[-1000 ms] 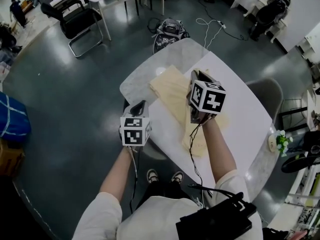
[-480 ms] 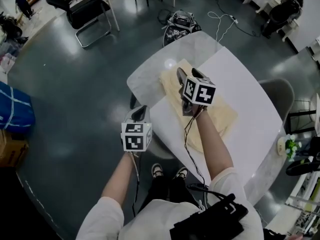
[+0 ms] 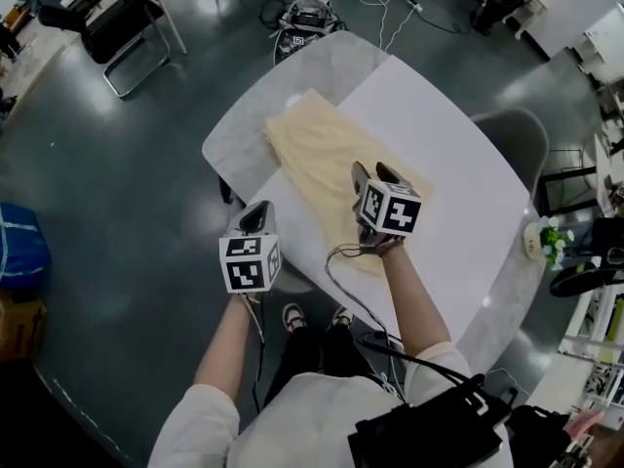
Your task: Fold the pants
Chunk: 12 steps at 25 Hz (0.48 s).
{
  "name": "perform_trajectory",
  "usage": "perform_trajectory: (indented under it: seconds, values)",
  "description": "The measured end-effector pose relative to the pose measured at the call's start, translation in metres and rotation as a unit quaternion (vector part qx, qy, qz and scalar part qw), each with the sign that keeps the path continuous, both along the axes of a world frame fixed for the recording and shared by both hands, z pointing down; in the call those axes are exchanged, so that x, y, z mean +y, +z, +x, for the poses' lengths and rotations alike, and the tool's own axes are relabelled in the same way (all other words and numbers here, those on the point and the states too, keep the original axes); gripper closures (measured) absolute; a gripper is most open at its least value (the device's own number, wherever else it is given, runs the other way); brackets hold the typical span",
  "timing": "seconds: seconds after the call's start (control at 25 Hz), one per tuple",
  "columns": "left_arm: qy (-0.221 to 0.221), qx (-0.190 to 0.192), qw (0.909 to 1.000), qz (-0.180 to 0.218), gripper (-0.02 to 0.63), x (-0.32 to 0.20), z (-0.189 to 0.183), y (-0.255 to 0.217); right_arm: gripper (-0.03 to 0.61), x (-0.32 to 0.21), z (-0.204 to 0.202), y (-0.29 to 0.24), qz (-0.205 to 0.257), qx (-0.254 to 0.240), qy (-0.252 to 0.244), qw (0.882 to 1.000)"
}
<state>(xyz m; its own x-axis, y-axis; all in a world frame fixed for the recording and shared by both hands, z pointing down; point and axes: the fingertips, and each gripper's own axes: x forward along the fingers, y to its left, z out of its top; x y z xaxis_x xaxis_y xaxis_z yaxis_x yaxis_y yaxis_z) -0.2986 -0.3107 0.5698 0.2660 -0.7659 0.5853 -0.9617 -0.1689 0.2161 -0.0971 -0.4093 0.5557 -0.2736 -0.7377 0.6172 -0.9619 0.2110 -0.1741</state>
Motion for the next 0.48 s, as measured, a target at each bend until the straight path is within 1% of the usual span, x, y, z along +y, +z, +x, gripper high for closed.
perform_trajectory:
  seconds: [0.2,0.48]
  values:
    - [0.012,0.006,0.9999,0.004,0.604,0.006,0.029,-0.005,0.377,0.032,0.049,0.002,-0.010,0.007,0.035,0.999]
    - [0.020,0.007,0.9998,0.003,0.604,0.022,0.059,-0.010,0.378,0.079,0.098,0.012,-0.028,0.007,0.069,0.997]
